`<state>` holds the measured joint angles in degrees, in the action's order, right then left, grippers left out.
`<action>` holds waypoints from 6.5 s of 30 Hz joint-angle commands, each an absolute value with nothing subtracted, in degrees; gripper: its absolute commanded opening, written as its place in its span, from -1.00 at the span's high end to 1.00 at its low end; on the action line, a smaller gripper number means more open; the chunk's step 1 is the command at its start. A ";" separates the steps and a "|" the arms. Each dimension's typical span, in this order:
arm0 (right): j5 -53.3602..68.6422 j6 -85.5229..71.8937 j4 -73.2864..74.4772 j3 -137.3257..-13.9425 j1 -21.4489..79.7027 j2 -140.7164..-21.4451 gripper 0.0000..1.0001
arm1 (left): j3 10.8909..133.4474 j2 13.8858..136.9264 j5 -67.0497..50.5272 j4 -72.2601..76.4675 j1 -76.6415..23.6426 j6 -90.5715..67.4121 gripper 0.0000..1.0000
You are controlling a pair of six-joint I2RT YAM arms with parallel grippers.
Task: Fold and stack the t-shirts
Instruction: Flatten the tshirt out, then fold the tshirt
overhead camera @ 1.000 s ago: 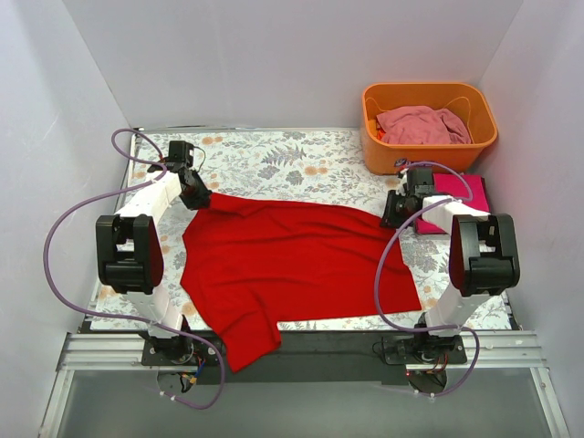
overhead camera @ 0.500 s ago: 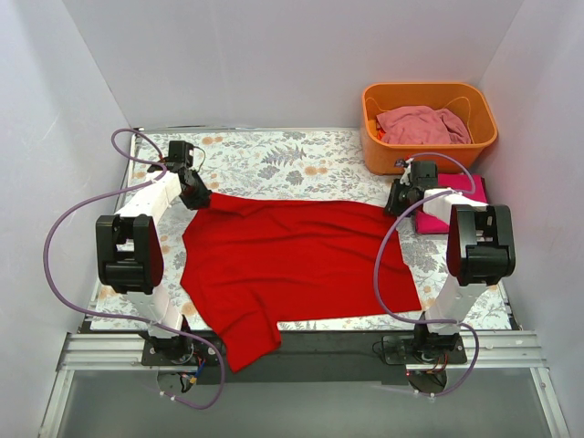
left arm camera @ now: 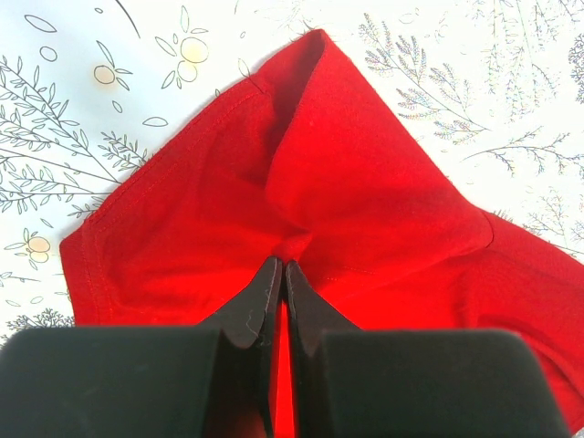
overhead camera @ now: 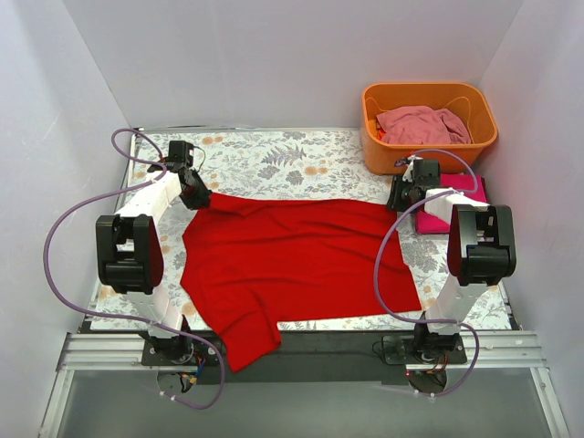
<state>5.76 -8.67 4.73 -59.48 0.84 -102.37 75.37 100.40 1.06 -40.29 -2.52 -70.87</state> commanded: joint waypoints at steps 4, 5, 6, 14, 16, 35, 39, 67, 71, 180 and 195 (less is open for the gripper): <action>3.16 -4.84 2.90 -61.96 0.79 -100.99 0.05 | 77.08 98.79 1.23 -40.43 -2.37 -70.40 1.00; 3.08 -4.49 2.90 -62.05 0.88 -100.99 0.05 | 77.08 98.88 1.14 -40.43 -2.37 -70.40 1.00; 3.25 -4.05 2.81 -62.14 0.79 -100.99 0.05 | 77.17 98.88 1.06 -40.43 -2.37 -70.49 1.00; 7.29 -1.50 3.60 -62.93 0.79 -105.46 0.10 | 77.17 98.96 1.40 -40.43 -2.37 -70.49 1.00; 7.99 -1.49 3.78 -62.41 0.88 -106.00 0.12 | 77.17 98.96 1.32 -40.34 -2.37 -70.58 1.00; 5.98 3.07 7.82 -61.61 1.67 -107.49 0.49 | 77.34 99.93 1.14 -40.25 -2.37 -70.84 1.00; 6.59 2.46 8.35 -63.71 1.85 -107.84 0.75 | 78.48 100.46 2.19 -40.17 -2.37 -71.02 1.00; 0.44 2.37 10.11 -81.92 1.76 -108.37 0.97 | 112.33 115.32 4.66 -48.78 -1.93 -71.28 1.00; 0.44 2.11 10.02 -79.90 1.84 -107.23 0.97 | 109.52 112.77 5.62 -49.22 -1.93 -71.54 1.00; -11.16 -14.85 6.42 -44.39 4.57 -75.50 -0.36 | 43.77 63.46 -5.18 -44.82 -5.01 -88.07 0.98; 3.86 -15.55 3.26 -43.43 4.31 -78.12 -0.19 | 45.09 63.98 -6.33 -45.35 -5.01 -86.14 0.98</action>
